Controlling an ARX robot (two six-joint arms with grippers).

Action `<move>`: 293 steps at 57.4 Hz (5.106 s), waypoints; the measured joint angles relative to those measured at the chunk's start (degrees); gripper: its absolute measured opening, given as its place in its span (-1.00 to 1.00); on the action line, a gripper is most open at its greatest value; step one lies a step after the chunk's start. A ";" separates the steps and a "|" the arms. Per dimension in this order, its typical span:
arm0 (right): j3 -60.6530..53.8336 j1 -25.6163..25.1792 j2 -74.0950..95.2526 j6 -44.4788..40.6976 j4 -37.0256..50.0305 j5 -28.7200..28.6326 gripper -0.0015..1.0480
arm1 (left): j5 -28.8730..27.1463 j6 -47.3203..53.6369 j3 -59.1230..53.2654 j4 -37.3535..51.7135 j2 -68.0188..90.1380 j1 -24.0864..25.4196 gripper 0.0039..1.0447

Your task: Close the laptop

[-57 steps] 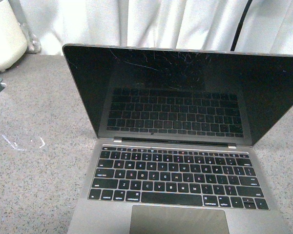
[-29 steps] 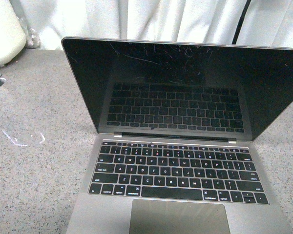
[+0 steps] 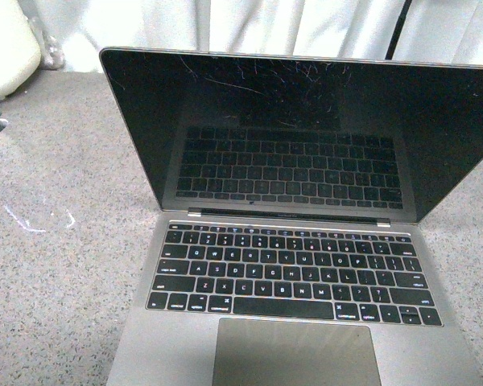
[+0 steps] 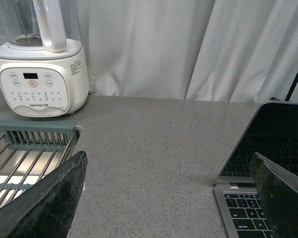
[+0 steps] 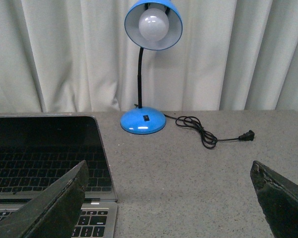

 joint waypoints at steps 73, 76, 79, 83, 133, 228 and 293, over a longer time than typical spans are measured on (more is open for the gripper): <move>-0.07 -4.92 20.85 -7.34 33.00 25.35 -0.98 | -19.80 -13.90 0.15 23.76 26.62 -10.69 -0.93; 0.09 -9.29 27.87 -7.13 37.59 18.47 -0.98 | -15.65 -12.83 0.96 30.03 33.55 -8.44 -0.93; 1.01 -12.41 34.16 -7.17 41.18 12.92 -0.98 | -11.56 -11.39 3.02 35.89 40.39 -5.73 -0.93; 3.74 -15.78 43.56 -7.15 45.44 6.49 -0.98 | -8.33 -9.79 6.56 41.59 47.50 -2.93 -0.93; 50.80 -5.20 86.33 -15.91 24.02 -16.83 -0.98 | 8.11 -5.09 43.93 31.80 76.08 -9.33 -0.93; 58.29 8.39 106.62 -4.59 18.29 -41.62 -0.98 | 23.21 12.50 48.15 25.88 96.54 -18.32 -0.93; 24.85 21.73 100.76 28.74 46.10 -15.30 -0.98 | 25.40 0.07 22.34 41.20 89.20 -20.65 -0.93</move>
